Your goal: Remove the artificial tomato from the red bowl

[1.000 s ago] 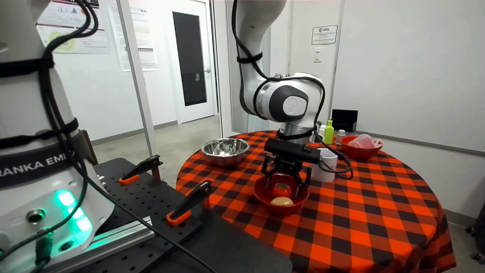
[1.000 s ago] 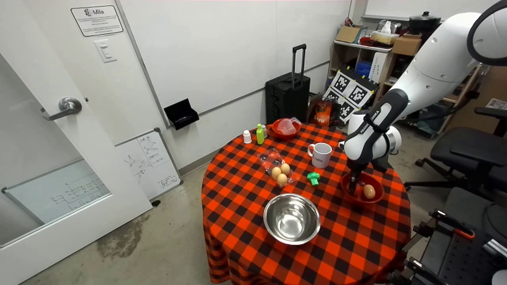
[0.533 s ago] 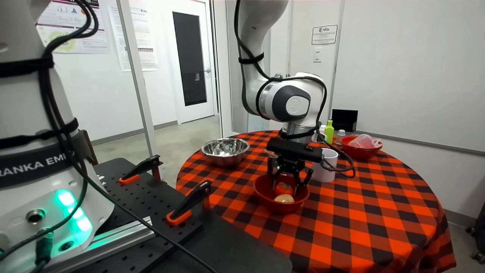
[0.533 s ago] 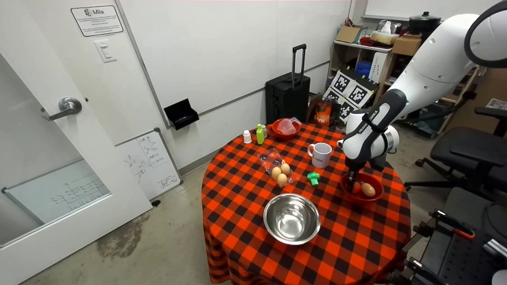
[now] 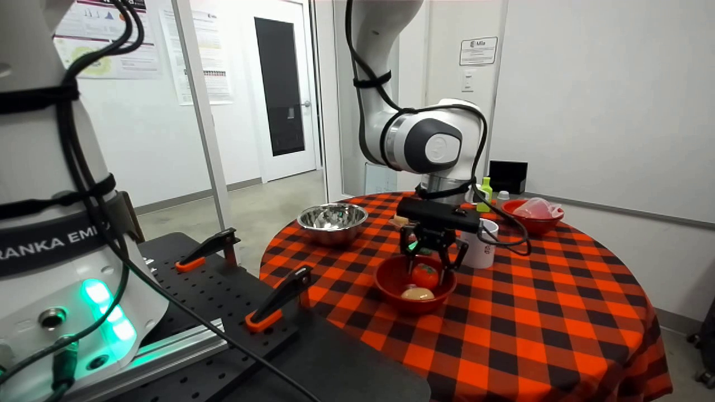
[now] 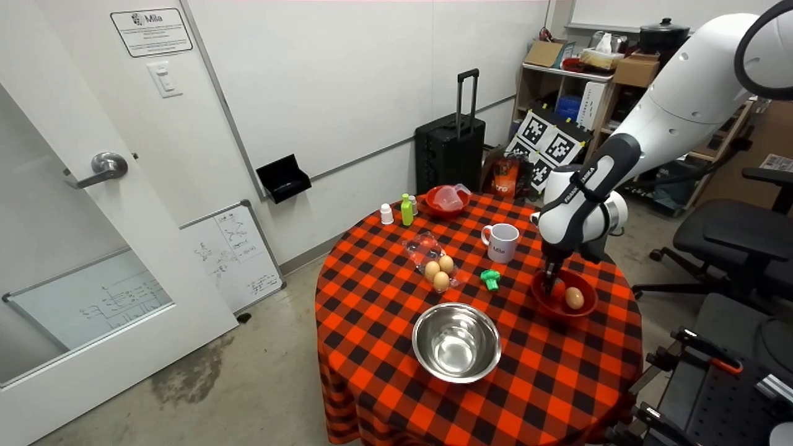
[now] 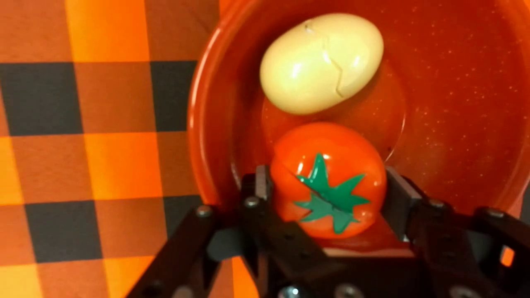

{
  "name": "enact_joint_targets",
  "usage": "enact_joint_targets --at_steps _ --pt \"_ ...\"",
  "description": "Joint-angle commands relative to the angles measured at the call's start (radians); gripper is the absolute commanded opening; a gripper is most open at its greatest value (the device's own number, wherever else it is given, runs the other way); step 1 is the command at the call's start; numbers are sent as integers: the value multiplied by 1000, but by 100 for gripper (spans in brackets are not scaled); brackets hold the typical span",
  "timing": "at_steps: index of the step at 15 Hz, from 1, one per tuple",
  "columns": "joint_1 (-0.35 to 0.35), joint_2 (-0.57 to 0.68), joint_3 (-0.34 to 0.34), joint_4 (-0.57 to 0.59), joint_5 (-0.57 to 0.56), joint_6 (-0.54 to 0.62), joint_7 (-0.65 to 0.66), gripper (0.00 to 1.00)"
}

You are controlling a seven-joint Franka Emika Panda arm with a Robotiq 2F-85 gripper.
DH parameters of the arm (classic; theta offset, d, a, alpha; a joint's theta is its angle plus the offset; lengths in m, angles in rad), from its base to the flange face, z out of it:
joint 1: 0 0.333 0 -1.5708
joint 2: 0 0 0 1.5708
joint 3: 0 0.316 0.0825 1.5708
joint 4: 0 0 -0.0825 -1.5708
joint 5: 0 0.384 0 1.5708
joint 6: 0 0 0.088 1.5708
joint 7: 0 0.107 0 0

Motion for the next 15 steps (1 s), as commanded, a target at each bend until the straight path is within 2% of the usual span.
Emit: enact_joint_targets --at_steps 1,5,12,15 --pt "11 -104 -20 -78 -54 42 60 38" --pt "16 -180 -6 -93 -102 3 45 38" --pt "-23 -234 143 -73 -82 -65 -162 38" --pt "-23 -213 180 -57 -61 -105 -247 38"
